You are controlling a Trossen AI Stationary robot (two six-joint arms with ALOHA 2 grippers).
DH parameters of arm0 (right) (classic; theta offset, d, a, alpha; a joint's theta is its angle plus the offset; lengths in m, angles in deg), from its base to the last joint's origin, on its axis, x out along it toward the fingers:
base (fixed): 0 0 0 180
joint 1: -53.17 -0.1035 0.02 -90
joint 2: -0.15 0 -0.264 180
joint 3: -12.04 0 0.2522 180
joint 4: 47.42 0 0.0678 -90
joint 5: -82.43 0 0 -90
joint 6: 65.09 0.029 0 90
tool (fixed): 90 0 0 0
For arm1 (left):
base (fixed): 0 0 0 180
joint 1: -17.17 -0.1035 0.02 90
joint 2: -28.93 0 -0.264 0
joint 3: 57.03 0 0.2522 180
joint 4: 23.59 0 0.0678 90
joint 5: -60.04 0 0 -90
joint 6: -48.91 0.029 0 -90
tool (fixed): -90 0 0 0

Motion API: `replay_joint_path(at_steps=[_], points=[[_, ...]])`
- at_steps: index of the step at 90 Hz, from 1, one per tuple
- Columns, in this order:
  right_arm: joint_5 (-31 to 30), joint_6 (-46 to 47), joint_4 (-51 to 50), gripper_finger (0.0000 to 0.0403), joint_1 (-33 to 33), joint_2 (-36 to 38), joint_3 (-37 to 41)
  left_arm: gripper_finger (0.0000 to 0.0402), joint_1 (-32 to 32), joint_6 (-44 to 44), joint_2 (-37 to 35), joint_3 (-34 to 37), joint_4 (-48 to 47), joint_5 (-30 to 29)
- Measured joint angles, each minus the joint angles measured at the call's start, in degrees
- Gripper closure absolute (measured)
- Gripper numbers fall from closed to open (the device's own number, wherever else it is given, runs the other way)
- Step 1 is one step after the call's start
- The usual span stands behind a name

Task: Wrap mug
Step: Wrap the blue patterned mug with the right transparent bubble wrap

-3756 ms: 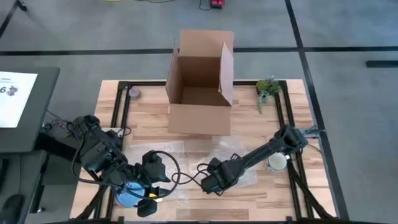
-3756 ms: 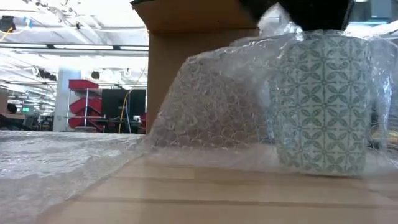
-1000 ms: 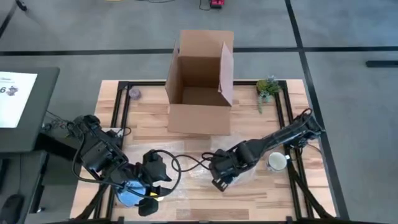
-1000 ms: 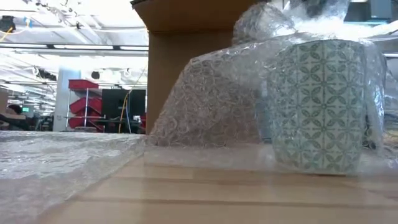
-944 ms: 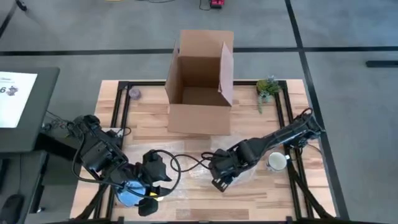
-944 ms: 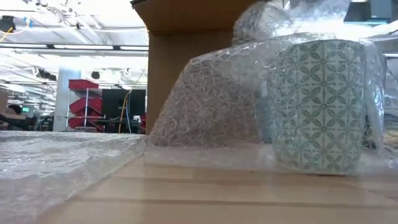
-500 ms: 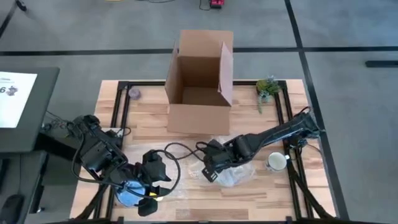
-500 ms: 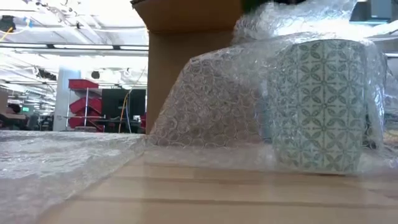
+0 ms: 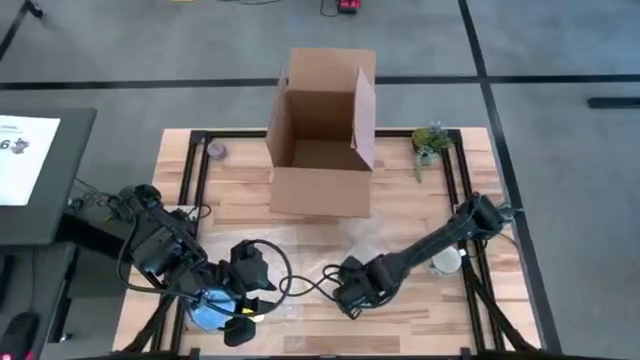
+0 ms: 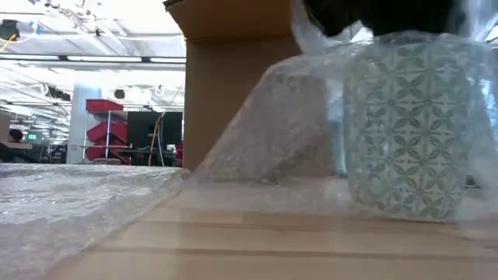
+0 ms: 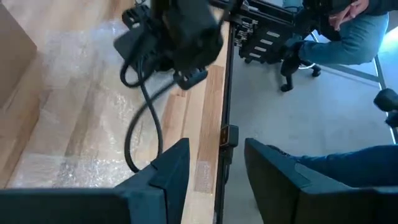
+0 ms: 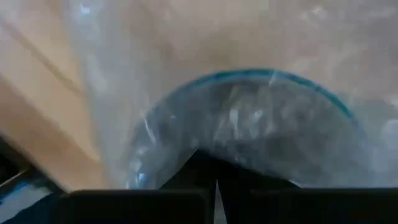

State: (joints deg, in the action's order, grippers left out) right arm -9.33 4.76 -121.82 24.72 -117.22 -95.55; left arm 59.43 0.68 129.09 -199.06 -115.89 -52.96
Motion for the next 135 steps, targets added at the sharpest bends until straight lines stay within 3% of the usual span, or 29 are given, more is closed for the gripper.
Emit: replay_joint_path(at_steps=[22, 56, 67, 81, 107, 117, 135], points=[[2.14, -3.73, -0.38, 0.0403, 2.07, -1.18, -0.22, 0.0268, 0.0, -0.39, 0.0, 0.0, 0.02, 0.03], [4.35, -2.03, -4.13, 0.0403, 3.0, 12.23, -3.42, 0.0268, 0.0, -0.39, 0.0, 0.0, 0.0, 0.03], [-0.39, -0.69, -3.51, 0.0403, 3.19, 16.12, -3.64, 0.0268, 0.0, -0.25, 0.0, 0.0, 0.0, 0.06], [-7.57, -1.26, 2.27, 0.0403, 4.77, 15.74, -3.53, 0.0268, 0.0, 0.15, 0.0, 0.0, 0.0, 0.06], [-7.45, -7.11, 7.91, 0.04, 9.57, 12.73, -3.56, 0.0268, 0.0, 0.17, 0.0, 0.0, 0.02, 0.07], [-2.92, -12.42, 10.06, 0.0375, 11.22, 13.35, -4.79, 0.0268, 0.0, 0.29, 0.0, 0.0, 0.04, 0.1], [2.44, -23.52, 8.84, 0.0289, 12.7, 13.32, -5.89, 0.0268, 0.0, 0.61, 0.0, 0.0, 0.02, 0.1]])
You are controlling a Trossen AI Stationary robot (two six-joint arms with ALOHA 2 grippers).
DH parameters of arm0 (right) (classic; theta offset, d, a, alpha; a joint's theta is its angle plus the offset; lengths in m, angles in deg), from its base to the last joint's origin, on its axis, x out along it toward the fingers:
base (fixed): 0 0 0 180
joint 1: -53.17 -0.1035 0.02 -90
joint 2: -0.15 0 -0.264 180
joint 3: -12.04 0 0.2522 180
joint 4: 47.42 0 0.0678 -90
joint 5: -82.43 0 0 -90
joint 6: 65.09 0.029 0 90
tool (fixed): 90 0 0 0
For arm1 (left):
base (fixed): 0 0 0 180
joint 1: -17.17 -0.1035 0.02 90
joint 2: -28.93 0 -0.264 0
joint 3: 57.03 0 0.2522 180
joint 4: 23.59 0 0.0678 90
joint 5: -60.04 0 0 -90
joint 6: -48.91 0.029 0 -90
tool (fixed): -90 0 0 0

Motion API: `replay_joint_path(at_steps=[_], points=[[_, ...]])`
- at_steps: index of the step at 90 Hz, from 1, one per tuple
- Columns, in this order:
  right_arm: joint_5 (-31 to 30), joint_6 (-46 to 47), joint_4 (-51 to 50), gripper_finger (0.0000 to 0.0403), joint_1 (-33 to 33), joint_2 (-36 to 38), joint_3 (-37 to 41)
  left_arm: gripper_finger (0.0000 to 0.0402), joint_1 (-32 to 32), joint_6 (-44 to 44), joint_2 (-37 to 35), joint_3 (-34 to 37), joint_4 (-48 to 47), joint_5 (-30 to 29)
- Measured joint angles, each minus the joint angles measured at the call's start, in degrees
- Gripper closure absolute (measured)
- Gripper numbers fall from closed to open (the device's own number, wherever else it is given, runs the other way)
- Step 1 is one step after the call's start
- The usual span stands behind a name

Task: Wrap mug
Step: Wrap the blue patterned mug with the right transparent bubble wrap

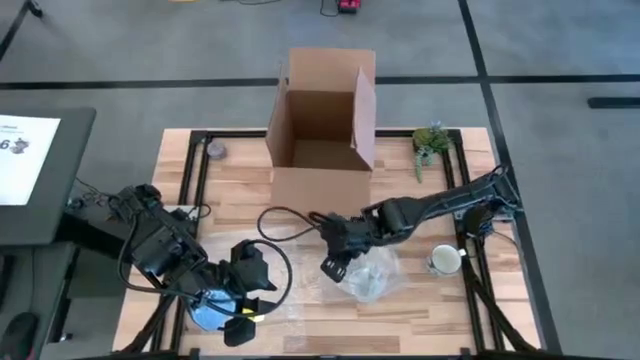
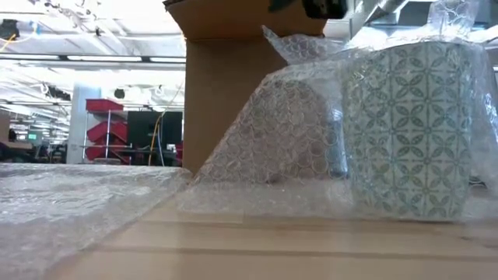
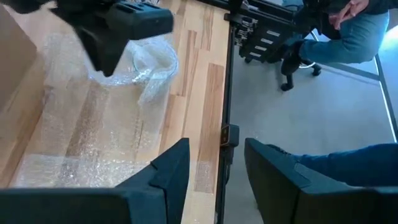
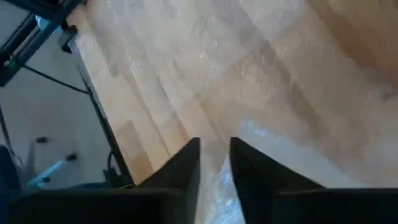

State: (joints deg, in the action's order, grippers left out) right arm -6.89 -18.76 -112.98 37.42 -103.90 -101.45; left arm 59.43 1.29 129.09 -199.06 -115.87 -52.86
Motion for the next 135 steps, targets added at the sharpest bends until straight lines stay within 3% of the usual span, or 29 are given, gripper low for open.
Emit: replay_joint_path(at_steps=[13, 27, 39, 62, 92, 104, 126, 135], points=[[2.22, -0.2, -8.88, 0.0239, -2.74, 2.66, 0.0, 0.0268, 0.0, -0.09, 0.0, 0.0, 0.05, -0.02], [-9.32, 4.33, -17.39, 0.021, -7.53, 5.56, 1.74, 0.0268, 0.02, 0.42, 0.13, 0.0, 1.1, -0.2], [-12.39, 7.28, -11.15, 0.0189, -5.94, 6.24, 5.16, 0.0268, 0.02, 2.53, 0.17, 0.0, 3.34, -0.42], [-12.34, 16.57, -9.53, 0.0146, -3.18, 5.69, 14.22, 0.0268, -0.24, 3.35, 0.17, 0.0, 4.96, -0.11], [-9.75, 21.56, -6.71, 0.0144, -0.86, 5.69, 21.93, 0.0268, 0.16, 2.26, 0.22, 0.0, 5.05, 0.09], [-9.24, 21.32, -3.71, 0.0182, -0.55, 5.7, 22.32, 0.0268, 0.17, 2.16, 0.22, 0.0, 5.06, 0.07], [-6.51, 21.76, -2.14, 0.0369, -2.81, 5.95, 22.29, 0.0268, 0.17, 2.2, 0.22, 0.0, 5.07, 0.07], [-6.37, 23.49, -2.35, 0.0391, -4.79, 5.95, 21.05, 0.0268, 0.17, 2.34, 0.22, 0.0, 5.01, 0.05]])
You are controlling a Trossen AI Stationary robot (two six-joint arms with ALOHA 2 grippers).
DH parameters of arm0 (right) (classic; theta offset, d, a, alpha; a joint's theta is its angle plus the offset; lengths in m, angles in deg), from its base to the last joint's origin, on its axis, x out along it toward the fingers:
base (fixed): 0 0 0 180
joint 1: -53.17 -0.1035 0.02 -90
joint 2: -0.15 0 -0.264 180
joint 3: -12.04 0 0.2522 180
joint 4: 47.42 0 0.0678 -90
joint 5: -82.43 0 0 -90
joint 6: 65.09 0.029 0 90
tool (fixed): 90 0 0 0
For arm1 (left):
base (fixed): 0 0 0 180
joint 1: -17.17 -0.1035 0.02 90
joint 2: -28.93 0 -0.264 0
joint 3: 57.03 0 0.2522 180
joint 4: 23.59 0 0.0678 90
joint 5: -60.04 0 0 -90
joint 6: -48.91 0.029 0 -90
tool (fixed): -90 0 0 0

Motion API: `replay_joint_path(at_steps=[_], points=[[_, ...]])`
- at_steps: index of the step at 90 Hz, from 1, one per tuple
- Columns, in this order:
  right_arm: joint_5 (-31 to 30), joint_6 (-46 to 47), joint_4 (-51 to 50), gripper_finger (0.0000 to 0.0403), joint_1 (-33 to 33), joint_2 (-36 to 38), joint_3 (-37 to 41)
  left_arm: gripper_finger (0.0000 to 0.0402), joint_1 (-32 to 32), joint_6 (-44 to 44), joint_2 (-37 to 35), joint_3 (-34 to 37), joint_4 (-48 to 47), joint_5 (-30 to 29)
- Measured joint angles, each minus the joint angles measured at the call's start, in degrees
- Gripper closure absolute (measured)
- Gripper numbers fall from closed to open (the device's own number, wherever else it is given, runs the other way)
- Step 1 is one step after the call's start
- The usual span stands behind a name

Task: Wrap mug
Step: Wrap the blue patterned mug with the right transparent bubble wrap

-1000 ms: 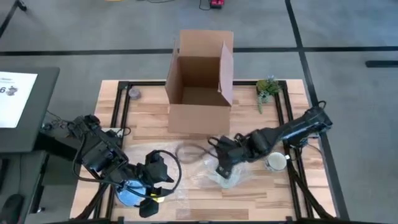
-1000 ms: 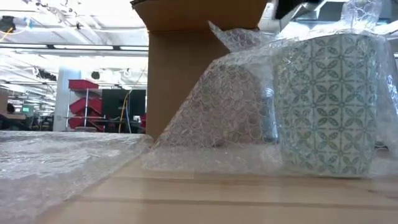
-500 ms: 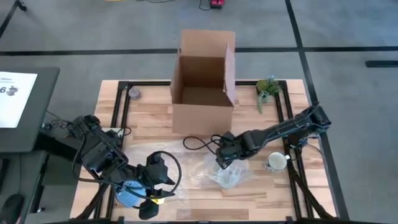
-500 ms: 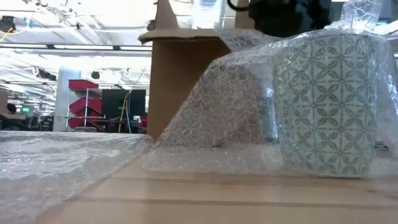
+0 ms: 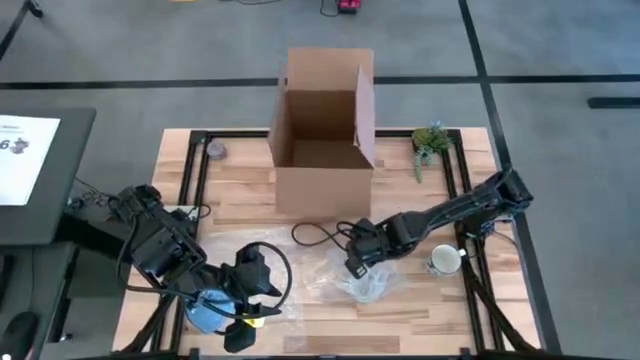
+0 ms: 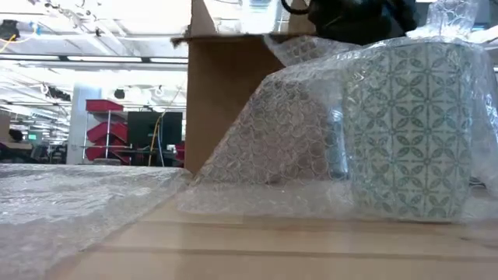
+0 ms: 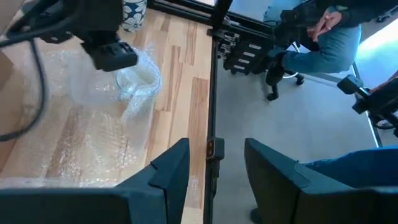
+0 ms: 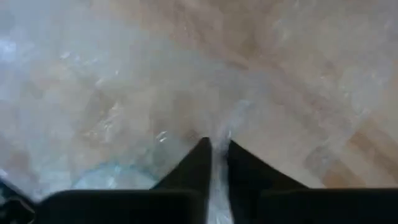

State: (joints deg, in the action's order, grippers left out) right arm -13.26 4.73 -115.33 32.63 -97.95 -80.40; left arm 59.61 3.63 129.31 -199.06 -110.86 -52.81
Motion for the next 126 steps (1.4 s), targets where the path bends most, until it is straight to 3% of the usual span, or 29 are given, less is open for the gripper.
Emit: replay_joint_path(at_steps=[23, 40, 85, 108, 126], points=[[-1.4, 1.7, -1.23, 0.04, -3.96, 0.02, -6.5, 0.0268, -0.13, 0.84, 0.0, 0.0, 0.0, 0.0], [-1.93, 3.7, 1.05, 0.0402, -7.4, -0.68, -7.06, 0.0268, -0.13, 1.29, 0.0, 0.0, -0.29, -0.07], [2.82, -1.65, 0.24, 0.0403, -7.89, -15.36, -7.3, 0.0268, -0.83, 1.27, 0.0, 0.0, -0.33, -0.81], [6.1, -2.82, -0.69, 0.0394, -5.41, -9.01, -6.91, 0.0268, -0.83, 1.14, 0.02, 0.0, -0.31, -0.77], [9.32, -2.69, -3.79, 0.0323, -3.95, -2.46, -6.93, 0.0268, -0.81, 1.51, 0.02, 0.0, -0.29, -0.75]])
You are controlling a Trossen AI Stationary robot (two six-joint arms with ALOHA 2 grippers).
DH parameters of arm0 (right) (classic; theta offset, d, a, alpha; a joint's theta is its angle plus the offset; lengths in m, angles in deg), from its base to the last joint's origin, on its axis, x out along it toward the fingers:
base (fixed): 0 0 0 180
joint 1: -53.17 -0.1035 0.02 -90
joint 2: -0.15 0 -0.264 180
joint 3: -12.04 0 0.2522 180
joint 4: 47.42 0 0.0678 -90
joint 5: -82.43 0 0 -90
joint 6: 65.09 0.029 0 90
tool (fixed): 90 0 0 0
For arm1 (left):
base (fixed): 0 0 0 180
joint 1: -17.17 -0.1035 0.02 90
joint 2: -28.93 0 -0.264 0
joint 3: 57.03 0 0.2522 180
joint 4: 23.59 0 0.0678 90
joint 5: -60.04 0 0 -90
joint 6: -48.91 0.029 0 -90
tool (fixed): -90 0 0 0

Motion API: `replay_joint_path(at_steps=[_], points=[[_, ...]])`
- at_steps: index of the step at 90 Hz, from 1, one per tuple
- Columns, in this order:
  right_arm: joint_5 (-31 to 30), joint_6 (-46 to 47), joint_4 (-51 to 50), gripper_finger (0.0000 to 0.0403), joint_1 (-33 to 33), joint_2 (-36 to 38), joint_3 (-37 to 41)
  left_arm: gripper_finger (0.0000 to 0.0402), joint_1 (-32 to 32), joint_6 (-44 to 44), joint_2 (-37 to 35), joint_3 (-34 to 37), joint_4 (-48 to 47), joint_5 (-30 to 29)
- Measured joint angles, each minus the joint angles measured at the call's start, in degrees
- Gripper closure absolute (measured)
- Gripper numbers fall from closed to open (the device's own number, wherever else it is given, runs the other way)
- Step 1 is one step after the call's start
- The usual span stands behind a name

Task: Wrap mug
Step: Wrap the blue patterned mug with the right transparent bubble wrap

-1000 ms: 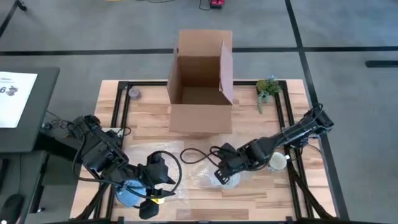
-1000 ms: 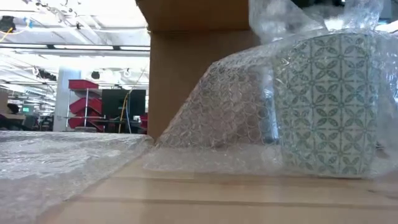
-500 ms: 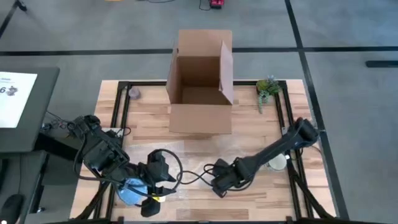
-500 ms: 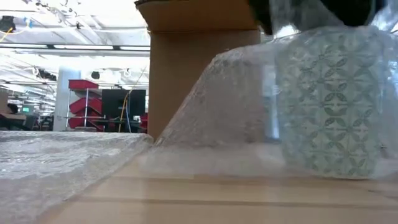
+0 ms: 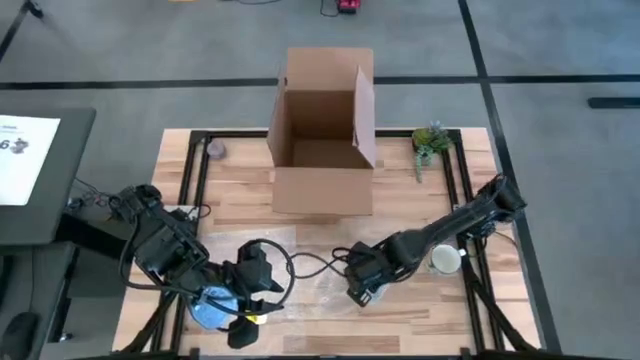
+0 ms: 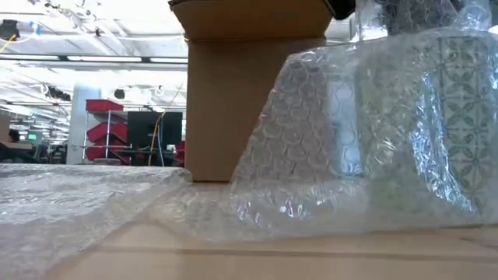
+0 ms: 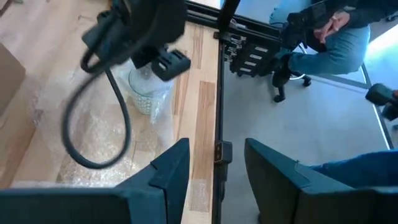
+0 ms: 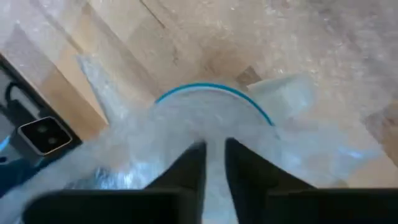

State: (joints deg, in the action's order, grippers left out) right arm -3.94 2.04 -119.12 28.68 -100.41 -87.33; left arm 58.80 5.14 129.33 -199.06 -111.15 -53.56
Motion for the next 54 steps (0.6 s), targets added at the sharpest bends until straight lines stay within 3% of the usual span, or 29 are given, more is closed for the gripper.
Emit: replay_joint_path(at_steps=[9, 21, 35, 46, 54], points=[[2.8, 2.7, -0.58, 0.0297, 0.73, 3.7, -0.02, 0.0268, 0.0, 0.02, 0.0, 0.0, -0.02, 0.0], [0.07, 4.91, 6.52, 0.0295, 0.1, 6.7, -0.02, 0.0268, 0.0, 0.04, 0.0, 0.0, -0.04, 0.04], [-2.36, 2.88, 18.37, 0.0335, -1.08, 5.62, -0.15, 0.0268, 0.0, 0.28, 0.0, 0.0, -0.17, 0.08], [-2.26, 3.22, 15.18, 0.0387, -0.99, 1.47, -0.02, 0.0268, 0.0, 0.94, 0.0, 0.0, -0.17, 0.11], [-2.16, 4.16, 12.38, 0.0397, -1.24, -1.1, -0.04, 0.0268, -0.13, 0.94, 0.0, 0.02, -0.17, 0.13]])
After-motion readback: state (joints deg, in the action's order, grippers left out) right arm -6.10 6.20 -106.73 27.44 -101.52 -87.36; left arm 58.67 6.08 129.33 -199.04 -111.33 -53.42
